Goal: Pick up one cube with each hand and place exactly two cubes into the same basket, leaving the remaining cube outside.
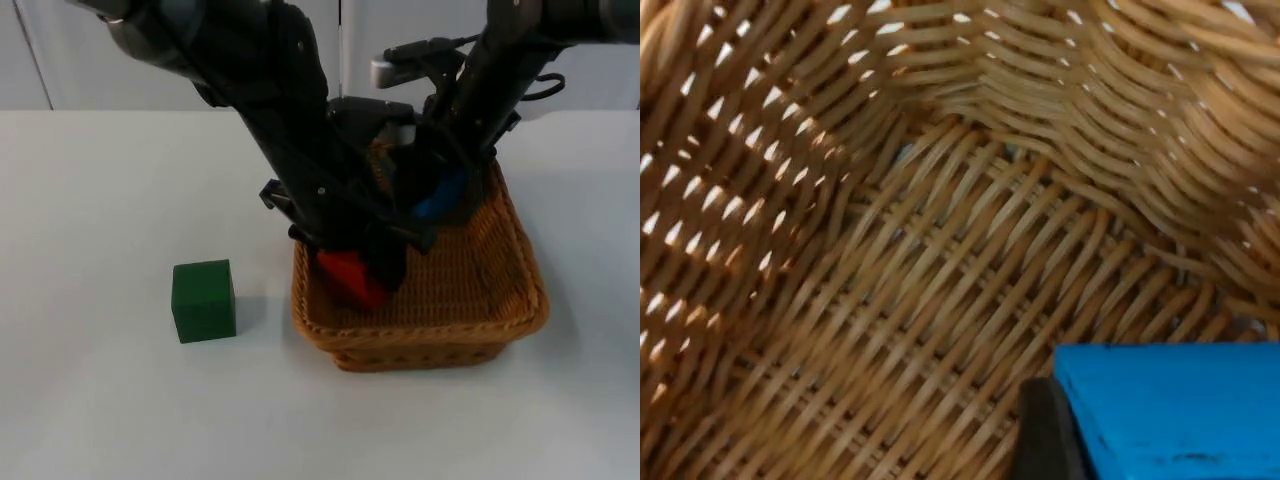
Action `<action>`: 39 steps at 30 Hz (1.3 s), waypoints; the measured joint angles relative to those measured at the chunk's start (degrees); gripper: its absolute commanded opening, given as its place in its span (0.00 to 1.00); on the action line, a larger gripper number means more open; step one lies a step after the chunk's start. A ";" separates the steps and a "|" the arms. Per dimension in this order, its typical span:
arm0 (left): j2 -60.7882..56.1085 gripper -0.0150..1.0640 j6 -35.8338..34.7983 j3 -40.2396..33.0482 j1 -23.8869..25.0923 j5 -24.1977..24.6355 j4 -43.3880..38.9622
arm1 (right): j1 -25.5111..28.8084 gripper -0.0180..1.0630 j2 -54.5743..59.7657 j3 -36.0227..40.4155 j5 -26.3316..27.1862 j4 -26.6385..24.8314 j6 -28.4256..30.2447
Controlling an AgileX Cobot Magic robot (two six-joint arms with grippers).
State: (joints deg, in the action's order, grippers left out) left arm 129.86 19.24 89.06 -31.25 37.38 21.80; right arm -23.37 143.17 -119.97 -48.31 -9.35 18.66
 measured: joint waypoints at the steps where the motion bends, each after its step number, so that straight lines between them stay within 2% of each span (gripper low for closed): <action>1: 0.00 0.37 0.00 0.00 0.00 0.00 0.00 | 0.00 0.03 0.00 0.00 0.00 0.00 0.00; 2: 0.11 0.37 0.00 0.00 0.00 0.00 0.00 | 0.00 0.03 0.00 0.00 0.00 -0.12 0.00; 5: 0.33 0.58 0.00 0.00 0.00 0.00 0.23 | -0.04 0.14 0.00 0.00 0.00 -0.12 0.00; 6: 0.47 0.58 0.00 0.00 0.00 0.00 0.22 | -0.04 0.14 0.00 0.00 0.00 -0.12 0.00; 7: 0.47 0.64 0.00 0.00 0.00 0.00 0.50 | -0.04 0.21 0.00 0.00 0.00 -0.12 0.00; 9: 0.47 0.70 0.00 0.00 0.00 0.12 0.60 | -0.04 0.33 0.00 0.00 0.00 -0.12 0.00; 10: 0.47 0.70 0.00 0.00 0.00 0.26 0.60 | -0.04 0.33 0.00 0.00 0.00 -0.12 0.00; 13: 0.47 0.71 0.00 0.00 0.00 0.35 0.70 | -0.04 0.52 0.00 0.00 0.00 -0.12 0.00; 14: 0.47 0.71 0.00 0.00 0.00 0.35 0.70 | -0.04 0.52 0.00 0.00 0.00 -0.12 0.00; 15: 0.47 0.71 0.00 0.00 0.00 0.35 0.70 | -0.04 0.60 0.00 0.00 0.00 -0.12 0.00; 17: 0.47 0.71 0.00 0.00 0.00 0.35 0.94 | -0.04 0.66 0.00 0.00 0.00 -0.12 0.00; 29: -1.74 0.71 0.10 0.00 0.00 1.37 1.50 | -0.04 0.66 -0.11 0.00 -0.25 -0.33 0.00; 39: -7.42 0.71 0.10 0.00 0.00 3.54 0.79 | -0.04 0.66 -5.63 -0.64 -1.05 0.02 0.67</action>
State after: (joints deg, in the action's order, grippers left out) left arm 122.44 19.34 89.06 -31.25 40.92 22.59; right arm -23.42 137.54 -120.60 -49.36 -9.33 19.33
